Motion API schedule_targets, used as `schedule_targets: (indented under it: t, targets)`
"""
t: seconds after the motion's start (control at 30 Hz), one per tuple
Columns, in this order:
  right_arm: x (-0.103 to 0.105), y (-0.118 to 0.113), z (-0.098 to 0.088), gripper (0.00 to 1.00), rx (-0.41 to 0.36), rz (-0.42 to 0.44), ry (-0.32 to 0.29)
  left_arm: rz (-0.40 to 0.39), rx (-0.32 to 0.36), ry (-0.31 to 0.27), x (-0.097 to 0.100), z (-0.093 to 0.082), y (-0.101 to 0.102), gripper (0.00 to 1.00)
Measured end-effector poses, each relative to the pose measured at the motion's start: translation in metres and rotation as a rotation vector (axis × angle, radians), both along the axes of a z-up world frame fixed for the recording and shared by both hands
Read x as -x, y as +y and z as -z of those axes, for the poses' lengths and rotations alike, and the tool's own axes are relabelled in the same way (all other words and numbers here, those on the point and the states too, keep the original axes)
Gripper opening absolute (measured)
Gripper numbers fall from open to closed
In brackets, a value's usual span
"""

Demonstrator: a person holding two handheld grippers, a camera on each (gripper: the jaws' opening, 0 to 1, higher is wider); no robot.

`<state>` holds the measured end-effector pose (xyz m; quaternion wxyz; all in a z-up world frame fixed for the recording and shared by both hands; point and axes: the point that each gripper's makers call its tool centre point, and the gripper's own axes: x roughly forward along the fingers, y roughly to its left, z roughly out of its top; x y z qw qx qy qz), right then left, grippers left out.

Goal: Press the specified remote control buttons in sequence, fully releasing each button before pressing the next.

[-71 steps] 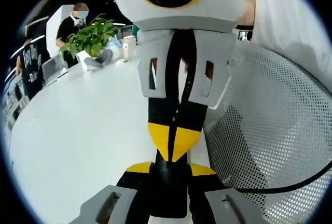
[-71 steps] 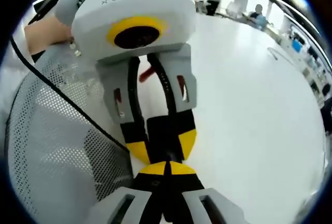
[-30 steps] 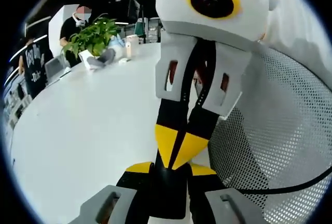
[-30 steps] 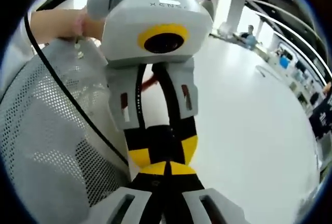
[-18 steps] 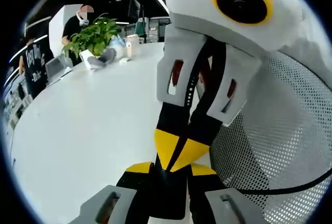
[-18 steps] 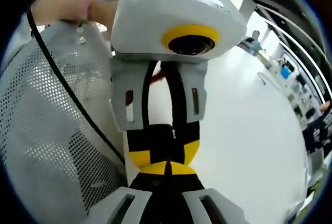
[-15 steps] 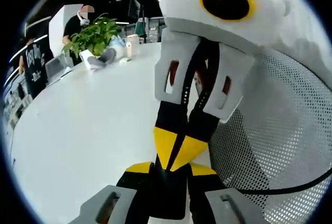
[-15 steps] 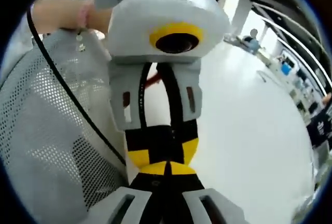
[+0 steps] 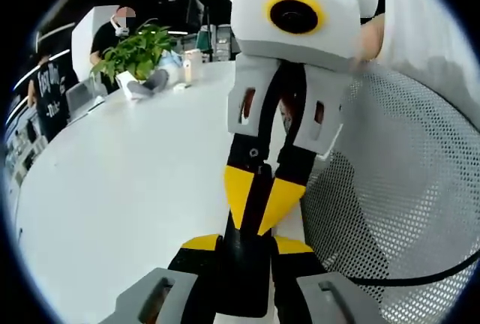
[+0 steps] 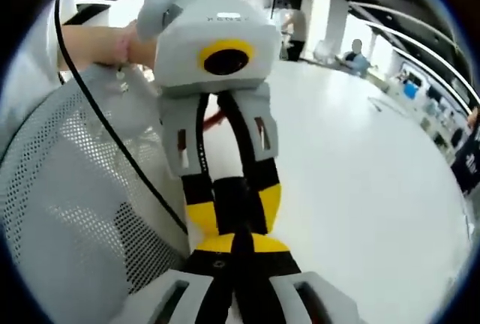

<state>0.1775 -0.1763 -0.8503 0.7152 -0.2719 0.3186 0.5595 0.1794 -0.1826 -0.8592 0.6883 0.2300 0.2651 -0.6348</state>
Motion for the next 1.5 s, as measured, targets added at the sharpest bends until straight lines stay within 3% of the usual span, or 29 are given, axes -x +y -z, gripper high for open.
schedule_targets:
  t: [0.8, 1.5]
  targets:
    - [0.002, -0.02, 0.001, 0.13, -0.021, 0.015, 0.05, -0.004, -0.002, 0.001, 0.0, 0.0, 0.0, 0.25]
    - [0.002, -0.02, 0.005, 0.2, 0.0, -0.023, 0.033, -0.006, -0.002, 0.002, 0.0, 0.0, 0.0, 0.25]
